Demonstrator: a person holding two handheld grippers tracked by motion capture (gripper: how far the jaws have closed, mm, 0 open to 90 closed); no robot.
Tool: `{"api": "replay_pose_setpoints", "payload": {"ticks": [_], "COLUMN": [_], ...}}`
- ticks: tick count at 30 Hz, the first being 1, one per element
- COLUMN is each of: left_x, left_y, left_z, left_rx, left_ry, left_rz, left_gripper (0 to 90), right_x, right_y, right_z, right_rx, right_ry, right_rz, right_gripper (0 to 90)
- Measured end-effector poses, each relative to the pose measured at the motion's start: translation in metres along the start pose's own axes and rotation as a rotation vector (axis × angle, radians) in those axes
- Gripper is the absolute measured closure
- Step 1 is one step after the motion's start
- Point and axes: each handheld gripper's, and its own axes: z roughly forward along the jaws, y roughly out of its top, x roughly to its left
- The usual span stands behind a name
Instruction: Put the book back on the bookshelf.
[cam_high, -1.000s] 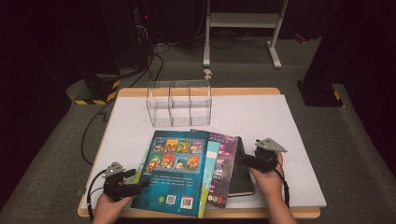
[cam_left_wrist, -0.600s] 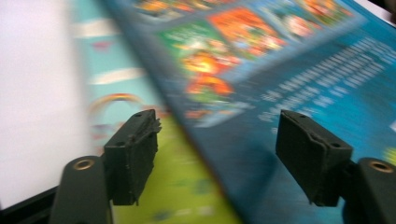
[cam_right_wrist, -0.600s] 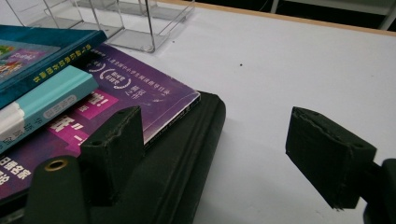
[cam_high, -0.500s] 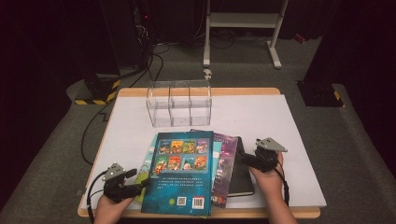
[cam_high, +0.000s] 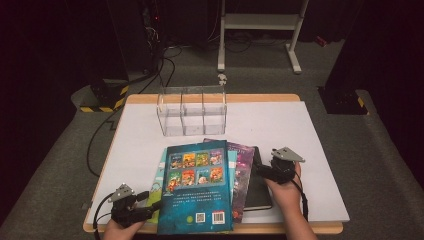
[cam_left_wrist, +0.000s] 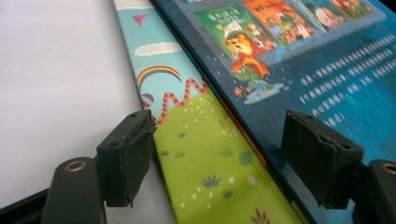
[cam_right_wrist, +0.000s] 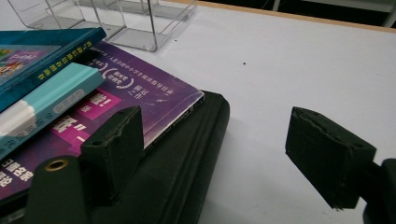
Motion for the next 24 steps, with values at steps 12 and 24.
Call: {"api": "replay_pose_setpoints", "payload": {"ticks": [12, 24], "left_x": [-0.013, -0.023], "left_y": [0.025, 0.042], "left_z": [0.015, 0.041], "left_rx": [0.002, 0.028], "left_ry": [0.022, 0.002], "left_rz": [0.070, 0.080], "left_gripper": [34.8, 35.8], "right_x": [0.000, 0.013], "right_y": [0.002, 0.000], "right_z": [-0.005, -0.025], "right_rx": [-0.018, -0.049], "right_ry": [0.007, 0.101], "right_rz": [0.001, 0.002], "right_gripper": [18.8, 22.9]}}
